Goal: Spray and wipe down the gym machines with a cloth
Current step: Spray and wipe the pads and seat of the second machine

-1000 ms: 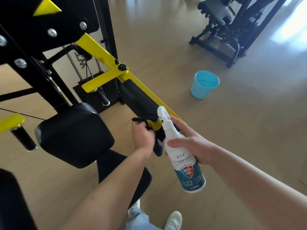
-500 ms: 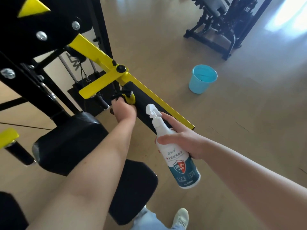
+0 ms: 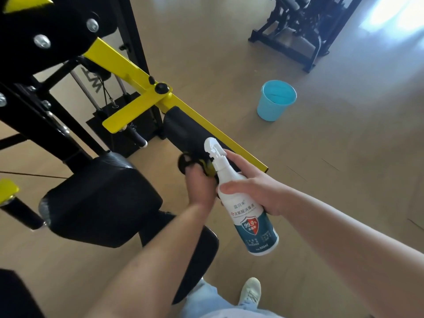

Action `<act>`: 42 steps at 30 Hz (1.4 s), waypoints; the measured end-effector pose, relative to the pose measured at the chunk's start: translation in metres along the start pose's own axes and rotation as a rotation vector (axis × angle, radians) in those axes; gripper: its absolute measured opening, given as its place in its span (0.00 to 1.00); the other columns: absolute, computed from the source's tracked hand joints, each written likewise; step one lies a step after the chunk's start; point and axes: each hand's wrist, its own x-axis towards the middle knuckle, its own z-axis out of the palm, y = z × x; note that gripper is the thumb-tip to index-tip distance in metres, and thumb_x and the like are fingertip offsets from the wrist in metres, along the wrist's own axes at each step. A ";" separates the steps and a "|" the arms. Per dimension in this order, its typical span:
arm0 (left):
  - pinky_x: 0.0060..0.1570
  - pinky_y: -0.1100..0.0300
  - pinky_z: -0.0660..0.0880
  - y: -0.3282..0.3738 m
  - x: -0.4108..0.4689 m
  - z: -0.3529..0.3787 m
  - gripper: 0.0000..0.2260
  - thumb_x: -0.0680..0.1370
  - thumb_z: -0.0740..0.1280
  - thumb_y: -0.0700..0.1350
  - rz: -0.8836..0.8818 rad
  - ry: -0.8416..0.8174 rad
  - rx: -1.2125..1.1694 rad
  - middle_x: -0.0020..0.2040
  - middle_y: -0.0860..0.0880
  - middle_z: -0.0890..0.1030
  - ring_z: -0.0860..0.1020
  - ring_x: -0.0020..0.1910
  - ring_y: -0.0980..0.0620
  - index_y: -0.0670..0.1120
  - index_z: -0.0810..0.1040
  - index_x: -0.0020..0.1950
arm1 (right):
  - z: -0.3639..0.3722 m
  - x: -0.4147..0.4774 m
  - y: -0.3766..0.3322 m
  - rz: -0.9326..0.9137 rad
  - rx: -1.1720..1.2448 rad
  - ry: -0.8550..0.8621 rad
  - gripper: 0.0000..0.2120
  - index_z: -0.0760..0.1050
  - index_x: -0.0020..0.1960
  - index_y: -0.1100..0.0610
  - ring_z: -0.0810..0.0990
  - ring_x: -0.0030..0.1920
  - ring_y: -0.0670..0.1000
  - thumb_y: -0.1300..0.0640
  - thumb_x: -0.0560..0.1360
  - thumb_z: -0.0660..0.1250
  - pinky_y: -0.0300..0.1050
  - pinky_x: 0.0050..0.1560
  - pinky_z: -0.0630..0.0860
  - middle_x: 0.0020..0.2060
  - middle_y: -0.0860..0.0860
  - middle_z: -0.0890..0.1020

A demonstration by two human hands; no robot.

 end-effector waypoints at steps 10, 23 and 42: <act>0.52 0.60 0.70 -0.025 0.069 0.000 0.13 0.74 0.60 0.26 -0.256 0.235 -0.374 0.54 0.39 0.80 0.78 0.56 0.42 0.35 0.77 0.56 | -0.005 -0.012 0.016 -0.031 0.053 0.044 0.43 0.61 0.72 0.23 0.85 0.56 0.65 0.48 0.66 0.77 0.65 0.55 0.84 0.59 0.61 0.81; 0.62 0.41 0.78 0.008 -0.098 0.082 0.07 0.77 0.65 0.39 -0.362 -0.081 -0.662 0.54 0.38 0.83 0.82 0.56 0.38 0.43 0.78 0.55 | -0.029 -0.088 0.063 -0.052 0.135 0.047 0.44 0.65 0.73 0.26 0.84 0.54 0.68 0.49 0.63 0.78 0.73 0.60 0.80 0.61 0.68 0.79; 0.73 0.75 0.44 0.040 -0.129 0.072 0.26 0.82 0.58 0.31 0.300 0.087 -0.245 0.83 0.41 0.52 0.43 0.82 0.44 0.34 0.59 0.80 | -0.054 -0.145 0.089 -0.110 0.136 0.019 0.44 0.65 0.74 0.28 0.84 0.50 0.65 0.53 0.65 0.77 0.72 0.58 0.80 0.57 0.68 0.81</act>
